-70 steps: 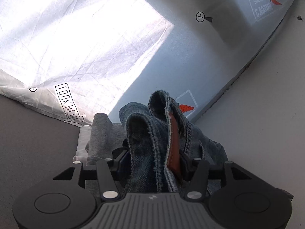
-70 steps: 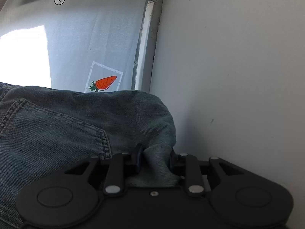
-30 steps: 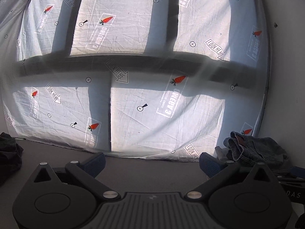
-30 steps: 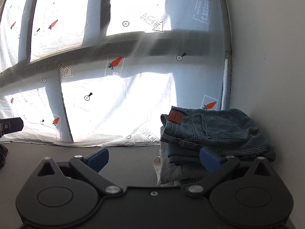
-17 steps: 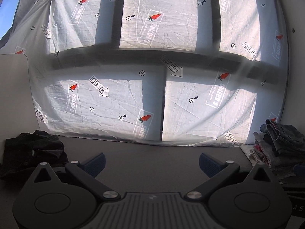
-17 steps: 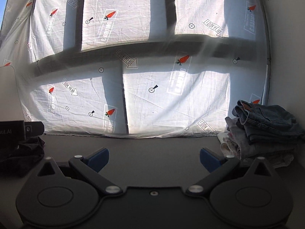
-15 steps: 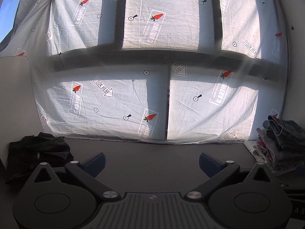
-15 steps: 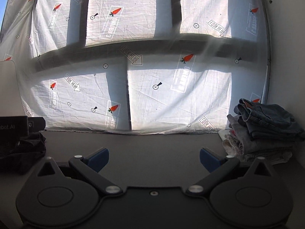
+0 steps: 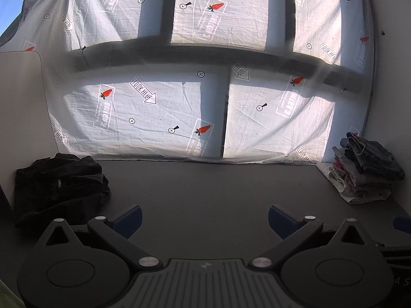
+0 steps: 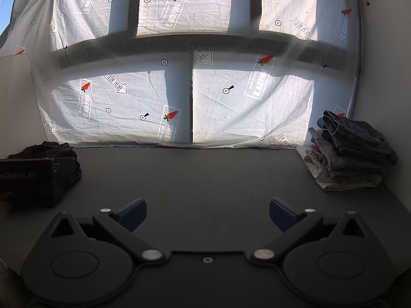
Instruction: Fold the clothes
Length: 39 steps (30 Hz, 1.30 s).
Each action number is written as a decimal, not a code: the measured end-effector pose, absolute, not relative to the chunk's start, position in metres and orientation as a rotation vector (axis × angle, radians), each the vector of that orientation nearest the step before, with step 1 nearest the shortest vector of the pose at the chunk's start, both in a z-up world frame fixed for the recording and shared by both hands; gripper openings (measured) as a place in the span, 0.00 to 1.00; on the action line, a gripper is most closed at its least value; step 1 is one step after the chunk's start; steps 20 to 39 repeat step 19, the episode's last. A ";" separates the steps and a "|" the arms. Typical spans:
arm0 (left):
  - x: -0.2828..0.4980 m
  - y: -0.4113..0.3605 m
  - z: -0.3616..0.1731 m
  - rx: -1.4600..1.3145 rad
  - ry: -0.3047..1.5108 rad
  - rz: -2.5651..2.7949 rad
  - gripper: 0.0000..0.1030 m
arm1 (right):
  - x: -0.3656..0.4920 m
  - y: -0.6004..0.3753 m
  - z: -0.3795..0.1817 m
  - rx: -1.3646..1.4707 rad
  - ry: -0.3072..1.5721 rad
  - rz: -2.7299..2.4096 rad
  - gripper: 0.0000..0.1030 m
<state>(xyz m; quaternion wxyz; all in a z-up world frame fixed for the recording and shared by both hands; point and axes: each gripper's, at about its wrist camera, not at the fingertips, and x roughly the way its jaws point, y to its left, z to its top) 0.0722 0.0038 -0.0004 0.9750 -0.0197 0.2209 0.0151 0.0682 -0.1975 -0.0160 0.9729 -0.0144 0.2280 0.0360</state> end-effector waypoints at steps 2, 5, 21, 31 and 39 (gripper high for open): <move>0.067 0.003 -0.003 -0.031 0.446 0.029 1.00 | 0.063 -0.198 -0.017 -0.024 0.461 0.066 1.00; 0.061 0.004 -0.005 -0.024 0.457 0.030 1.00 | 0.059 -0.199 -0.019 -0.008 0.469 0.051 1.00; 0.044 0.003 -0.004 -0.044 0.447 0.009 1.00 | 0.036 -0.201 -0.023 0.003 0.473 0.037 1.00; 0.044 0.003 -0.004 -0.044 0.447 0.009 1.00 | 0.036 -0.201 -0.023 0.003 0.473 0.037 1.00; 0.044 0.003 -0.004 -0.044 0.447 0.009 1.00 | 0.036 -0.201 -0.023 0.003 0.473 0.037 1.00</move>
